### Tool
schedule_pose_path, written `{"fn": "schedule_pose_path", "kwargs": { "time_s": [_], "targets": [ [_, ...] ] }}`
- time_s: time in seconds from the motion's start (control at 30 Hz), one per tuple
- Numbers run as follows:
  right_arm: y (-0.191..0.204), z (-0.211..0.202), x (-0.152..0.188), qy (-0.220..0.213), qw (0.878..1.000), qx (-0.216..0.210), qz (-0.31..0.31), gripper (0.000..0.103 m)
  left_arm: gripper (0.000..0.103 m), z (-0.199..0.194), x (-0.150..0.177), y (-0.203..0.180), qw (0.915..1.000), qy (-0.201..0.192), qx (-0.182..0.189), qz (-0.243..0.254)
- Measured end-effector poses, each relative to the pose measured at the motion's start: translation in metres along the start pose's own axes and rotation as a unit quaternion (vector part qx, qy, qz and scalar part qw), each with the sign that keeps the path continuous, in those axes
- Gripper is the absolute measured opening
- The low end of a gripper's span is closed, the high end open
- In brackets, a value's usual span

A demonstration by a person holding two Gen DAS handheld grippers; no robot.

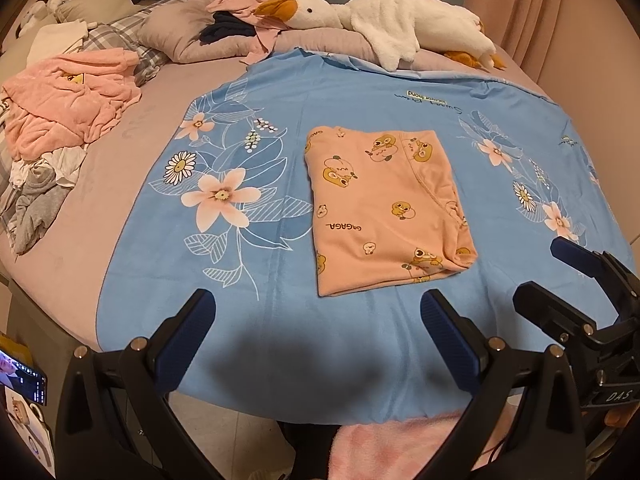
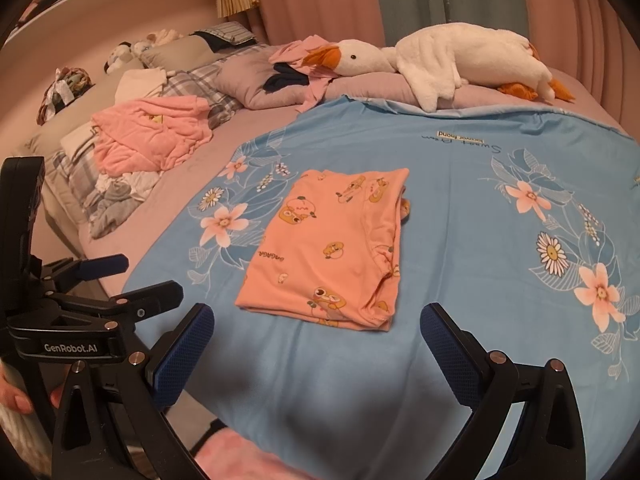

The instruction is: Fold small clothes

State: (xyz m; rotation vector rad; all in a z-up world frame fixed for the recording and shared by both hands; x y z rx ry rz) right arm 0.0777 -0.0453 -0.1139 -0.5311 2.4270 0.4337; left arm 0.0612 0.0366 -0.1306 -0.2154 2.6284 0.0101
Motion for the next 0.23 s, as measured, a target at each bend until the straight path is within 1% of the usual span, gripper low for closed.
{"fn": "schedule_pose_path", "kwargs": {
  "time_s": [0.23],
  "targets": [
    [-0.0002,-0.0001,-0.0004,0.0,1.0,0.0,0.0,0.102,0.102,0.0,-0.0012,-0.0003,1.0,0.0,0.002,-0.001]
  ]
}}
Point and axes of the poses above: each gripper's, at about its wrist camera, not at the fingertips, and z roughly the way its jaws point, y to its left, x to its underside, the point moved 9 cm from there along z, roughly the way its jaws point, and after that the axes turned 7 degrees about y, right-handed, at the moved point
